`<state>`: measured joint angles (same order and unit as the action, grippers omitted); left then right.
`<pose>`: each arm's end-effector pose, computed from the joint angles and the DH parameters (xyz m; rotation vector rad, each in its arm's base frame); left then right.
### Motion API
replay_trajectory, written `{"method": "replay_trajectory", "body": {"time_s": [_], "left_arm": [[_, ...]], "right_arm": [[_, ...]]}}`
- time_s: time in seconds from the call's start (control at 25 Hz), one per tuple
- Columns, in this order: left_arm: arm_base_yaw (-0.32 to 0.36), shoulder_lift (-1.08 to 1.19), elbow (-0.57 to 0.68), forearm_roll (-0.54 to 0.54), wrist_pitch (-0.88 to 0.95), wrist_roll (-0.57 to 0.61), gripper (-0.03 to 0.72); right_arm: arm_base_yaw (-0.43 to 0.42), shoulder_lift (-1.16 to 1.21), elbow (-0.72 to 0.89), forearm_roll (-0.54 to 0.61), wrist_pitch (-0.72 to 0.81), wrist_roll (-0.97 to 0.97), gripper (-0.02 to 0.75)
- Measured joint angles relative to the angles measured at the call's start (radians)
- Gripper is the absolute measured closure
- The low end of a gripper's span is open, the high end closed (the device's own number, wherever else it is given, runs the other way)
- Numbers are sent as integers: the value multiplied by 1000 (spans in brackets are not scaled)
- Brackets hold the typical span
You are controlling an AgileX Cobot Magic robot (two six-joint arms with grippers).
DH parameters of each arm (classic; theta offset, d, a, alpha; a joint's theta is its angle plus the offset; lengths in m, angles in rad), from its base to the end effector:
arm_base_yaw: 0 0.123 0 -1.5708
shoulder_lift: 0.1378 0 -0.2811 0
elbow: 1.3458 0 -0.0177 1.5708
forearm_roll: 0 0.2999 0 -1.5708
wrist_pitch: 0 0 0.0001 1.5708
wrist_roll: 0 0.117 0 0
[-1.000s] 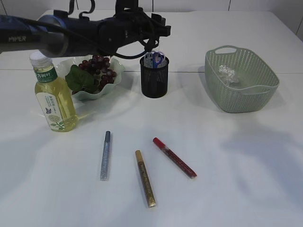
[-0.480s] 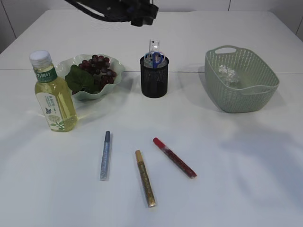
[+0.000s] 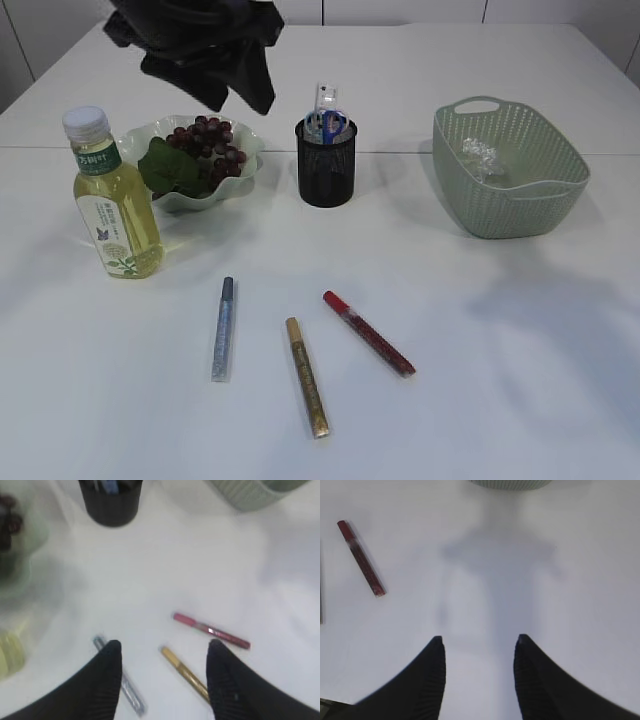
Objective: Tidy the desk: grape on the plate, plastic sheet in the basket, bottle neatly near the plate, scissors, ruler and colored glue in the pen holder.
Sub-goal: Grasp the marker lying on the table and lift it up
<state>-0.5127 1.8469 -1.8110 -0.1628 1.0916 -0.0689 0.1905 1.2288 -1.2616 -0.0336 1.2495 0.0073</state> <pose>0.4019 -0.2456 0.3138 0.5367 2.5951 -0.4161 0.2840 0.0510 0.3460 -0.2515 2.6874 0.0138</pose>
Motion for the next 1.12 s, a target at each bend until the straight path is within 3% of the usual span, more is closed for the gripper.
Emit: {"method": "replay_trajectory", "body": {"time_s": [0.16,0.6,0.92,1.12], "left_arm": [[0,-1,0,0,129,-85,288],[0,30,0,60,150,-255,321],[0,106,185,163,146,-360,321],[0,144,198,152,129,-387,321]], "right_arm": [[0,11,0,0,0,7,375],[0,80,0,34,-2,25,374],[0,129,0,65,-2,25,374],[0,146,0,67,-3,27,374]]}}
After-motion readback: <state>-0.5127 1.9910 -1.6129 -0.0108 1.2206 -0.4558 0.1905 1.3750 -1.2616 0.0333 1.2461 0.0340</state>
